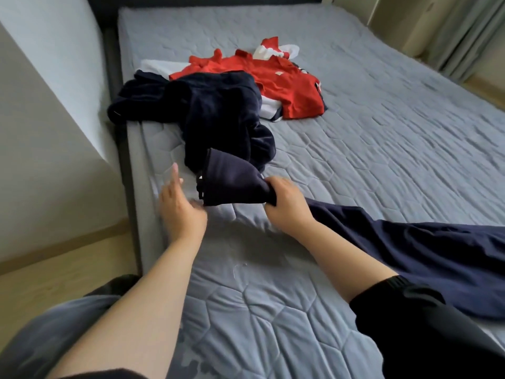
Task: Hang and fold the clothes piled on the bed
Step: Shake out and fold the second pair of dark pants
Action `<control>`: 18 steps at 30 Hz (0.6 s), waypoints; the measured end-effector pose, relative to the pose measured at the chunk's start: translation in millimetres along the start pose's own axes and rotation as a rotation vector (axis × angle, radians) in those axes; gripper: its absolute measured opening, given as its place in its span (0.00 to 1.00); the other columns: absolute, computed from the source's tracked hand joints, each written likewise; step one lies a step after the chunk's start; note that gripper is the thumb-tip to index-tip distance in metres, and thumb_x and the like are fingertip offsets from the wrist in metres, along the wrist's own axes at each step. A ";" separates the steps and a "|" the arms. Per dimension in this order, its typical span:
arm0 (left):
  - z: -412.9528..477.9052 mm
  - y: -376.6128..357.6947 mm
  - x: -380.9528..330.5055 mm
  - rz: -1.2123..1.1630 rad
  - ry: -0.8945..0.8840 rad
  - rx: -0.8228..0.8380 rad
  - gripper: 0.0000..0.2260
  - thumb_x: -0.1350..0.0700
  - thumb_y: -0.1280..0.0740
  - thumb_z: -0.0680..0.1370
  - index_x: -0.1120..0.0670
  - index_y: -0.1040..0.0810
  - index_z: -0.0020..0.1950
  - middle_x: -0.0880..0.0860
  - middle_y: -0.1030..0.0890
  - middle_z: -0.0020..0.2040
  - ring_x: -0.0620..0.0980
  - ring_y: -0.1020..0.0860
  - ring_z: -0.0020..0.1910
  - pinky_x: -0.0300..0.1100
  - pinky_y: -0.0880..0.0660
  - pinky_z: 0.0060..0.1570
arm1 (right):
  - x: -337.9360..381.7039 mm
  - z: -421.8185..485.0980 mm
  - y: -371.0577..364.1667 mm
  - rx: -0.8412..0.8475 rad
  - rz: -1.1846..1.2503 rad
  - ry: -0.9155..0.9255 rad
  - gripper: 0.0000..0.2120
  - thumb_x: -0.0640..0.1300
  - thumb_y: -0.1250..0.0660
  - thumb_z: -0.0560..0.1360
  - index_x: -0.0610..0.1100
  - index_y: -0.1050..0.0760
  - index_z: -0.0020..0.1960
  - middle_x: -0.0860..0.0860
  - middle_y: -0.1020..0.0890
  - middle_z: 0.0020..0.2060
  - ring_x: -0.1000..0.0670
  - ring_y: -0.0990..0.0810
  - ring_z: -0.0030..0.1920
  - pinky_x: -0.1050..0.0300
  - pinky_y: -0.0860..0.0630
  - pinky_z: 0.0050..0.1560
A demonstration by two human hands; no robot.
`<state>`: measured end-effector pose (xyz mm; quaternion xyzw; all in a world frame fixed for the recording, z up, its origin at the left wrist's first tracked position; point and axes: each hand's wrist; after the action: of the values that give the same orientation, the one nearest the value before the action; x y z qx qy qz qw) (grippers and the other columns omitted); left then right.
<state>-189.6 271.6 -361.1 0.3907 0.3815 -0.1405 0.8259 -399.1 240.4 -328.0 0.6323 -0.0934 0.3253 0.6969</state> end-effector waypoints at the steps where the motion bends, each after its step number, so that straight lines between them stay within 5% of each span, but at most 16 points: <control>1: -0.9 1.9 9.8 -0.078 0.233 0.057 0.33 0.71 0.38 0.73 0.52 0.38 0.75 0.57 0.27 0.61 0.56 0.26 0.59 0.49 0.29 0.59 | 0.6 -4.2 -1.3 0.117 0.007 0.013 0.15 0.38 0.36 0.70 0.42 0.26 0.56 0.44 0.21 0.49 0.42 0.25 0.51 0.50 0.29 0.47; 3: -1.9 5.6 24.9 -0.393 0.848 0.166 0.19 0.65 0.43 0.78 0.53 0.29 0.68 0.57 0.26 0.63 0.56 0.25 0.58 0.47 0.27 0.55 | -0.8 -18.7 -11.8 0.383 -0.031 0.007 0.19 0.43 0.34 0.72 0.44 0.26 0.63 0.44 0.22 0.56 0.44 0.27 0.58 0.51 0.31 0.59; 5: -5.4 8.8 30.8 -0.621 1.187 0.257 0.14 0.55 0.43 0.82 0.56 0.26 0.64 0.57 0.24 0.63 0.57 0.24 0.58 0.48 0.26 0.55 | -3.3 -36.2 -26.1 0.459 -0.068 0.011 0.20 0.47 0.31 0.72 0.45 0.25 0.62 0.47 0.23 0.59 0.46 0.29 0.62 0.53 0.34 0.65; 8: -13.5 9.7 29.7 -0.309 0.872 0.566 0.23 0.46 0.34 0.77 0.59 0.28 0.67 0.54 0.25 0.64 0.56 0.26 0.62 0.48 0.30 0.62 | -2.8 -53.7 -40.8 0.354 -0.100 0.002 0.15 0.47 0.30 0.71 0.44 0.23 0.56 0.48 0.23 0.55 0.47 0.29 0.59 0.54 0.34 0.63; 11: -25.0 5.1 14.0 -0.018 0.505 0.778 0.13 0.47 0.30 0.73 0.54 0.24 0.50 0.48 0.22 0.49 0.50 0.24 0.50 0.41 0.30 0.47 | -1.5 -59.6 -43.4 0.271 -0.096 0.042 0.06 0.39 0.31 0.70 0.41 0.23 0.46 0.47 0.21 0.46 0.45 0.27 0.51 0.53 0.31 0.55; 14: -30.2 -0.3 4.3 -0.060 0.560 0.730 0.14 0.46 0.33 0.76 0.56 0.25 0.37 0.52 0.24 0.38 0.54 0.26 0.42 0.42 0.32 0.40 | 0.8 -62.6 -35.0 0.275 0.042 -0.093 0.03 0.39 0.34 0.72 0.45 0.28 0.42 0.52 0.23 0.38 0.47 0.26 0.43 0.55 0.31 0.43; 18: -22.2 -4.2 4.8 -0.104 0.685 0.590 0.16 0.48 0.34 0.77 0.58 0.26 0.57 0.55 0.24 0.56 0.57 0.26 0.53 0.45 0.30 0.52 | -3.8 -61.5 -14.2 0.405 0.145 -0.284 0.12 0.40 0.40 0.76 0.47 0.33 0.34 0.55 0.29 0.30 0.51 0.30 0.36 0.56 0.32 0.40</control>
<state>-200.2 285.9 -375.8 0.6137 0.5954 -0.1473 0.4971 -411.2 297.2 -353.0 0.7900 -0.1684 0.2943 0.5109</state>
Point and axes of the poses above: each hand's wrist, its own z-axis towards the middle knuckle, its own y-axis out of the back of the hand, x = y × z
